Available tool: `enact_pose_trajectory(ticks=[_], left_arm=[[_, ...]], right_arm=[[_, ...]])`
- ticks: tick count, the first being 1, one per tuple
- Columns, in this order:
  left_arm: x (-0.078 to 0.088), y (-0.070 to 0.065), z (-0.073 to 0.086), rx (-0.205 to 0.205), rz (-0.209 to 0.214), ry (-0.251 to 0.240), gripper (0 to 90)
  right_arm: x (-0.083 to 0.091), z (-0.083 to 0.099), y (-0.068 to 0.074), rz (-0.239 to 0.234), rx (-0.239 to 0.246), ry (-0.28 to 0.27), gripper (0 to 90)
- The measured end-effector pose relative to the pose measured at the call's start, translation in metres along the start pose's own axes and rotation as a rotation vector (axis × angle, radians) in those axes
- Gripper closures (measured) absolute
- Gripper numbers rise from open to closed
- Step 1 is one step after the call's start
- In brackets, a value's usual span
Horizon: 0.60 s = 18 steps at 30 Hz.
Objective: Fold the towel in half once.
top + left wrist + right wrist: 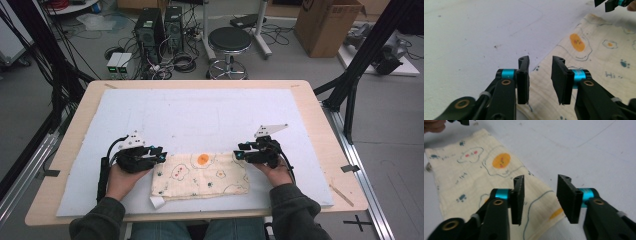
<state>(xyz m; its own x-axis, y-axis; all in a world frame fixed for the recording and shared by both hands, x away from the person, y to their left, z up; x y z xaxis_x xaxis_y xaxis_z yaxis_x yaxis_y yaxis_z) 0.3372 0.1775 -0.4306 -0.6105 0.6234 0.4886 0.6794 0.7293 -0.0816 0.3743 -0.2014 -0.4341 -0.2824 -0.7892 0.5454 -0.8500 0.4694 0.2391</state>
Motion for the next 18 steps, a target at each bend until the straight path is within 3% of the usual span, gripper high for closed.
enact_pose_trajectory(ticks=[6, 11, 18], left_arm=[[0.011, 0.002, -0.005, -0.005, 0.016, -0.026, 56.4], [0.016, 0.005, -0.009, 0.014, 0.015, -0.036, 47.3], [0.015, 0.004, -0.008, 0.003, 0.009, -0.026, 43.6]], right_arm=[[0.006, -0.008, 0.005, 0.026, 0.017, -0.024, 43.1], [0.006, -0.01, 0.004, 0.056, 0.018, -0.017, 37.2], [0.002, -0.008, 0.004, 0.07, 0.019, 0.009, 36.1]])
Point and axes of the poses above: each handheld gripper's, and its own axes: x roughly backward along the jaws, z roughly out of its underside, y roughly to its left, the point moved 3 cm from there along -x, roughly forward along the jaws, and after that the axes turned 5 degrees about -z, right-handed, at the moved point
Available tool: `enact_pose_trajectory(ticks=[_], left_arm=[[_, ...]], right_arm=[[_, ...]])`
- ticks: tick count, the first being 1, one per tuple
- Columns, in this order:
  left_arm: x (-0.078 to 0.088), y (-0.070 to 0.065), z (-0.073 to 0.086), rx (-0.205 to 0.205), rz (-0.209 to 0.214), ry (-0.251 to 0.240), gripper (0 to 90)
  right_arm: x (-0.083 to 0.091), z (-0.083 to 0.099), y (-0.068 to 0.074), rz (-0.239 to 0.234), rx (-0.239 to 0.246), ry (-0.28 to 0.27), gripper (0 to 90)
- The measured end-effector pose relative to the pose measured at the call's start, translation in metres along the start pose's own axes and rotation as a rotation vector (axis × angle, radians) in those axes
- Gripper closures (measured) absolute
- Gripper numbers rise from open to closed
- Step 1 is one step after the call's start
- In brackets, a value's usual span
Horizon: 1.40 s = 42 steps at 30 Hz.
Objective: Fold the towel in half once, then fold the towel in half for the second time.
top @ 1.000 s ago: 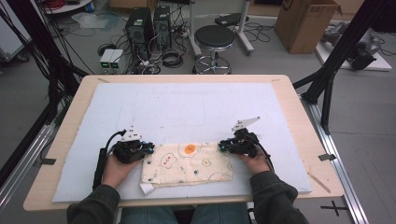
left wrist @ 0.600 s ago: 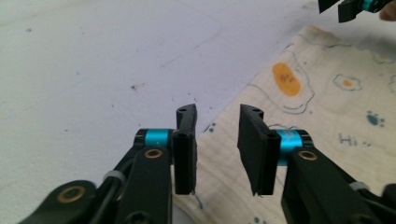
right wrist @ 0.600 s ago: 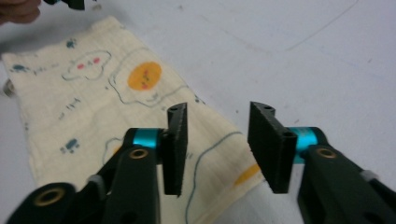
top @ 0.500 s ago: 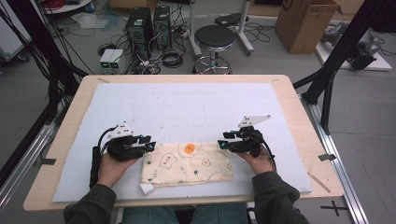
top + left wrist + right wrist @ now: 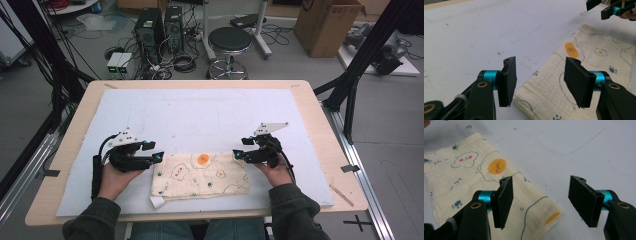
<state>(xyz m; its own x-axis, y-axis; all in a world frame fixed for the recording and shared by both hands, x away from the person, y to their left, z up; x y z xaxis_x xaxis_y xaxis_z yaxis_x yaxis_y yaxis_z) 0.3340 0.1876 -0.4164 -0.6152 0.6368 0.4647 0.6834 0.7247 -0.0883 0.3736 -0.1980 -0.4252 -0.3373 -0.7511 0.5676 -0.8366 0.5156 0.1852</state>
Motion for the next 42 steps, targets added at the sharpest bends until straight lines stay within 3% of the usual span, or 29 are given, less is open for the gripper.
enact_pose_trajectory(ticks=[23, 33, 37, 42], left_arm=[[-0.002, -0.001, 0.003, -0.018, -0.004, 0.02, 42.8], [-0.006, 0.005, 0.005, -0.013, -0.046, 0.022, 45.1], [-0.014, 0.011, 0.006, 0.017, -0.099, 0.029, 46.3], [-0.026, 0.019, 0.011, 0.064, -0.112, 0.073, 48.3]], right_arm=[[-0.002, 0.001, -0.001, 0.004, -0.003, 0.011, 36.1], [-0.006, 0.001, -0.006, 0.019, -0.002, 0.015, 39.3], [-0.009, 0.002, -0.011, 0.023, -0.016, 0.026, 41.9], [-0.017, 0.005, -0.018, 0.024, -0.039, 0.056, 45.8]])
Point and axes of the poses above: each handheld gripper's, and its own axes: x roughly backward along the jaws, z roughly out of its underside, y roughly to its left, the point moved 3 cm from there along -x, roughly forward along the jaws, and after that the axes turned 5 degrees about -z, right-handed, at the moved point
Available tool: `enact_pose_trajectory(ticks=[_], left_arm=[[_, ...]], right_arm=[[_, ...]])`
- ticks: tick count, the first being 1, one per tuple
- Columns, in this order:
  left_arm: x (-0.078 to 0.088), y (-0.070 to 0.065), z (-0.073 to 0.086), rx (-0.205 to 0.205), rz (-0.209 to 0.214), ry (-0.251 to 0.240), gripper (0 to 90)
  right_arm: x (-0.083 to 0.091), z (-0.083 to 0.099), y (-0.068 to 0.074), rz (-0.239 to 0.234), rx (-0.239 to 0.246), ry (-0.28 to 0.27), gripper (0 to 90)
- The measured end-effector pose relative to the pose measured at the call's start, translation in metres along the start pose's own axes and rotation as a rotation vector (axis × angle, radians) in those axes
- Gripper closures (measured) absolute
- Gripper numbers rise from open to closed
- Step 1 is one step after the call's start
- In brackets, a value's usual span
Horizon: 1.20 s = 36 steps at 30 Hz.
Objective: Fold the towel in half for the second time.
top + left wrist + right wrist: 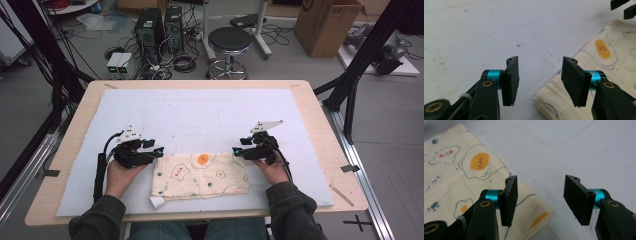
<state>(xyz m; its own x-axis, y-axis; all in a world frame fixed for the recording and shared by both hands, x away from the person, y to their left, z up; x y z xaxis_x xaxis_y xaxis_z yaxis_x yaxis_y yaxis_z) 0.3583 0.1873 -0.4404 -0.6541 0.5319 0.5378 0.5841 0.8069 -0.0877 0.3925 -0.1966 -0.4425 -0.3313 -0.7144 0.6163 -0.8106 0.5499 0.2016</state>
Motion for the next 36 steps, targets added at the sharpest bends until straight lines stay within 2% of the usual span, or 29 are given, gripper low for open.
enact_pose_trajectory(ticks=[2, 8, 12, 17, 20, 25, 28, 32, 36], left_arm=[[-0.004, 0.0, 0.002, -0.004, -0.002, 0.031, 49.3], [-0.011, -0.003, 0.005, -0.019, -0.002, 0.067, 51.0], [-0.014, -0.003, 0.009, -0.029, 0.013, 0.112, 52.9], [-0.018, -0.004, 0.013, -0.042, 0.021, 0.167, 56.8], [-0.017, -0.004, 0.013, -0.043, 0.021, 0.168, 59.5], [-0.016, -0.007, 0.013, -0.069, 0.017, 0.17, 65.2], [-0.016, -0.008, 0.014, -0.073, 0.031, 0.173, 71.8], [-0.015, -0.011, 0.014, -0.083, 0.049, 0.171, 80.2], [-0.015, -0.011, 0.014, -0.089, 0.045, 0.165, 83.3]], right_arm=[[-0.002, 0.001, -0.003, -0.005, -0.008, 0.009, 47.8], [-0.003, 0.006, -0.007, -0.014, -0.031, 0.029, 55.0], [-0.004, 0.01, -0.009, -0.033, -0.05, 0.045, 58.2], [-0.006, 0.012, -0.007, -0.034, -0.035, 0.077, 63.7], [-0.009, 0.014, -0.005, -0.028, -0.022, 0.109, 66.8], [-0.007, 0.016, -0.003, -0.022, -0.013, 0.115, 71.6], [-0.007, 0.016, -0.001, -0.015, -0.002, 0.119, 73.9], [-0.008, 0.016, 0.001, -0.018, -0.001, 0.12, 78.3], [-0.006, 0.017, 0.0, -0.039, -0.006, 0.11, 81.9]])
Point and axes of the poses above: each handheld gripper's, and its own axes: x roughly backward along the jaws, z roughly out of its underside, y roughly to its left, the point moved 3 cm from there along -x, roughly forward along the jaws, and after that the axes turned 5 degrees about -z, right-handed, at the moved point
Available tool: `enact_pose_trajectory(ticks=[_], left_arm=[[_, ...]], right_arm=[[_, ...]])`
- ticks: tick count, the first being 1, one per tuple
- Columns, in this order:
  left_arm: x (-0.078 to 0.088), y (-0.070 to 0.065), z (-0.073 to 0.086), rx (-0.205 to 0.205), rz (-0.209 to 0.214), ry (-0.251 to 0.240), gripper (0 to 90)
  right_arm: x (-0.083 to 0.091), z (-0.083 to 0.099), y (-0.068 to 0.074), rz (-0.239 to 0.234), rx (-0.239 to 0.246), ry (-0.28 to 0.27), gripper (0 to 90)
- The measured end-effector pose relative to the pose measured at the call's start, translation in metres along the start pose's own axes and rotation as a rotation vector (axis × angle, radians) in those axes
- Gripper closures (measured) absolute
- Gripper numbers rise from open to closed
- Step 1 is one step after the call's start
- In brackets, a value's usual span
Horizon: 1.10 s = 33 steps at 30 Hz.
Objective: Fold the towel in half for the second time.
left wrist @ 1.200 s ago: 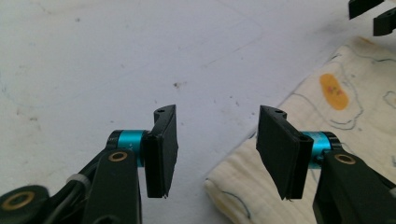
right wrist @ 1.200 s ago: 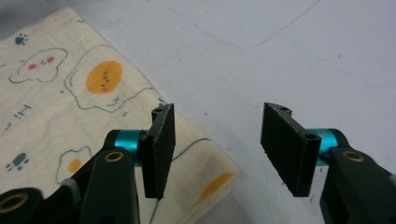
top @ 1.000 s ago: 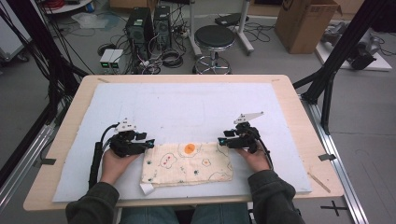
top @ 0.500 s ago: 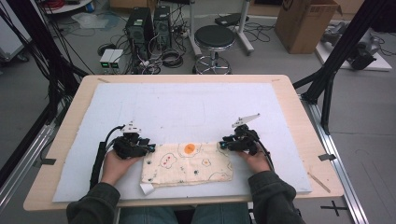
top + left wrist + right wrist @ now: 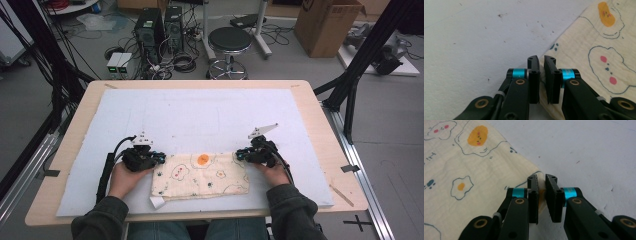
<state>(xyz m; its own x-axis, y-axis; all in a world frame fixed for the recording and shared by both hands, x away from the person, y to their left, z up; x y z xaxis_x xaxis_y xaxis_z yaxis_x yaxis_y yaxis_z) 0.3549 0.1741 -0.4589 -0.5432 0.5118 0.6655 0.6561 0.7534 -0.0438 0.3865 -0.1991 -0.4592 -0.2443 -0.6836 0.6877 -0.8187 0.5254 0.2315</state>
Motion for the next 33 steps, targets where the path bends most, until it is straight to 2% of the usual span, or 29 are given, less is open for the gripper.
enact_pose_trajectory(ticks=[4, 8, 12, 16, 23, 25, 27, 29, 33], left_arm=[[0.001, 0.001, -0.001, -0.012, -0.015, -0.017, 84.2], [0.004, 0.003, -0.005, 0.012, -0.031, -0.062, 84.7], [0.009, 0.008, -0.012, 0.011, -0.047, -0.094, 84.9], [0.008, 0.015, -0.022, 0.028, -0.065, -0.118, 85.0], [0.001, 0.027, -0.039, 0.039, -0.106, -0.139, 85.1], [-0.002, 0.032, -0.041, 0.073, -0.113, -0.166, 85.1], [-0.005, 0.035, -0.039, 0.091, -0.112, -0.162, 85.0], [-0.008, 0.036, -0.037, 0.086, -0.108, -0.137, 85.0], [-0.007, 0.034, -0.037, 0.07, -0.108, -0.143, 85.0]], right_arm=[[0.001, 0.0, -0.002, -0.011, -0.004, -0.012, 83.1], [0.003, -0.003, -0.002, 0.0, 0.008, -0.024, 83.6], [0.006, -0.011, -0.004, 0.015, 0.027, -0.016, 83.8], [0.008, -0.021, -0.009, 0.021, 0.031, -0.028, 84.0], [0.01, -0.032, -0.028, 0.029, -0.037, -0.09, 84.1], [0.007, -0.035, -0.034, 0.03, -0.06, -0.103, 84.1], [0.003, -0.036, -0.04, 0.021, -0.089, -0.112, 84.1], [-0.001, -0.036, -0.044, 0.016, -0.103, -0.11, 84.2], [-0.005, -0.032, -0.047, 0.01, -0.121, -0.09, 84.2]])
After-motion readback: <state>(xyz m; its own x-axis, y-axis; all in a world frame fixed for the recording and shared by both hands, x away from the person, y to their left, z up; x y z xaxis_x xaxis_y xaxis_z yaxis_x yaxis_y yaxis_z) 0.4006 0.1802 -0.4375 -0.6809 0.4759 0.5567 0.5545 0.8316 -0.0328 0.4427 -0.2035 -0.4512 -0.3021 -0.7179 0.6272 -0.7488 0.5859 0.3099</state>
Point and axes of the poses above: each handheld gripper's, and its own axes: x roughly backward along the jaws, z roughly out of its underside, y roughly to its left, the point moved 3 cm from there along -x, roughly forward along the jaws, and after that the axes turned 5 degrees about -z, right-handed, at the moved point
